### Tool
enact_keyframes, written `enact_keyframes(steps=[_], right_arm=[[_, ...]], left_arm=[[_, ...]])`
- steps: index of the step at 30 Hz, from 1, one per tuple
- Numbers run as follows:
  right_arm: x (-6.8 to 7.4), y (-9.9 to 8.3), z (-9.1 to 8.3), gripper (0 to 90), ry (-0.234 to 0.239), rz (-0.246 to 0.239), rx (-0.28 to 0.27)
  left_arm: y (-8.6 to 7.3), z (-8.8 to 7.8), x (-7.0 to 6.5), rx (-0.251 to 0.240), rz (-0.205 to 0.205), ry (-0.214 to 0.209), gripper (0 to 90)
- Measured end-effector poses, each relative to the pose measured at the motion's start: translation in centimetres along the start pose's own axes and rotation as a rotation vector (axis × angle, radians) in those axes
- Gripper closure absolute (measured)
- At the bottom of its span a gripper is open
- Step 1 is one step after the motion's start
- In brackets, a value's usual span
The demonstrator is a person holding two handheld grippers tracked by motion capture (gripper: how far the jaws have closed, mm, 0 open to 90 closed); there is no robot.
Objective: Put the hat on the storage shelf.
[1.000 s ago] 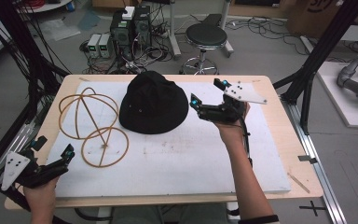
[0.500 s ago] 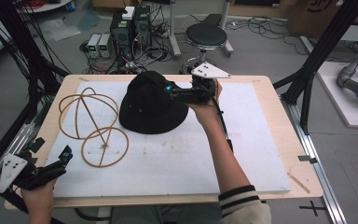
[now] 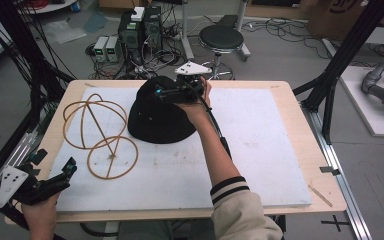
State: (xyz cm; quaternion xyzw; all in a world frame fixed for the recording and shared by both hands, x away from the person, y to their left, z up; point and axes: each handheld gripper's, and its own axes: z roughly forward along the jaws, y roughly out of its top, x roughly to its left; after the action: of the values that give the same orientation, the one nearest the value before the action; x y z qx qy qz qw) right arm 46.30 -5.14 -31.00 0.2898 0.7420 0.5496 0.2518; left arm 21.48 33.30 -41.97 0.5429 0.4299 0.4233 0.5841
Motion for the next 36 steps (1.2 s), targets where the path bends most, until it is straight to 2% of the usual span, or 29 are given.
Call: enact_keyframes(steps=[4, 5, 11, 18, 22, 23, 24, 25, 26, 27, 28, 30, 31, 35, 36], right_arm=[[0.0, -0.6, 1.4, 9.3, -0.003, 0.008, 0.023], [-0.1, -0.8, 1.9, 11.9, -0.018, 0.011, 0.036], [-0.5, -1.0, 2.8, 13.8, -0.037, 0.017, 0.059], [-0.4, -1.6, 4.0, 21.9, -0.058, 0.008, 0.107], [-0.3, -2.1, 4.6, 34.2, -0.057, 0.005, 0.146], [-0.3, -2.2, 4.7, 40.9, -0.046, 0.014, 0.160], [-0.3, -2.2, 4.7, 40.9, -0.046, 0.014, 0.160], [-0.2, -2.2, 4.8, 46.1, -0.045, 0.017, 0.160], [0.0, -2.2, 4.8, 56.9, -0.039, 0.011, 0.172], [0.1, -2.1, 4.8, 62.1, -0.042, 0.000, 0.179], [0.1, -2.1, 4.8, 62.1, -0.042, 0.000, 0.179], [0.2, -2.1, 5.0, 71.9, -0.044, -0.004, 0.198], [0.2, -2.2, 5.1, 79.7, -0.050, 0.002, 0.217], [0.2, -2.3, 5.2, 85.2, -0.066, 0.036, 0.227], [0.2, -2.3, 5.2, 86.7, -0.067, 0.031, 0.228]], left_arm=[[0.0, -0.1, 0.0, 0.002, 0.000, 0.002, 6.2], [-0.1, -0.1, 0.1, 0.001, -0.001, 0.003, 6.2], [-0.1, -0.4, 0.2, 0.004, -0.006, 0.008, 6.3], [-0.2, -0.6, 0.4, 0.008, -0.011, 0.011, 6.3], [-0.3, -0.7, 0.5, 0.005, -0.017, 0.013, 6.3], [-0.3, -0.7, 0.5, 0.005, -0.018, 0.014, 6.3], [-0.3, -0.7, 0.5, 0.005, -0.017, 0.014, 6.3], [-0.3, -0.7, 0.5, 0.006, -0.016, 0.015, 6.2], [-0.3, -0.7, 0.5, 0.006, -0.016, 0.015, 6.3], [-0.3, -0.7, 0.5, 0.006, -0.016, 0.015, 6.2], [-0.3, -0.7, 0.5, 0.005, -0.016, 0.014, 6.2], [-0.2, -0.7, 0.5, 0.003, -0.017, 0.013, 6.3], [-0.2, -0.8, 0.5, 0.004, -0.015, 0.012, 6.3], [-0.2, -0.8, 0.5, 0.003, -0.016, 0.012, 6.2], [-0.2, -0.8, 0.5, 0.004, -0.017, 0.014, 6.3]])
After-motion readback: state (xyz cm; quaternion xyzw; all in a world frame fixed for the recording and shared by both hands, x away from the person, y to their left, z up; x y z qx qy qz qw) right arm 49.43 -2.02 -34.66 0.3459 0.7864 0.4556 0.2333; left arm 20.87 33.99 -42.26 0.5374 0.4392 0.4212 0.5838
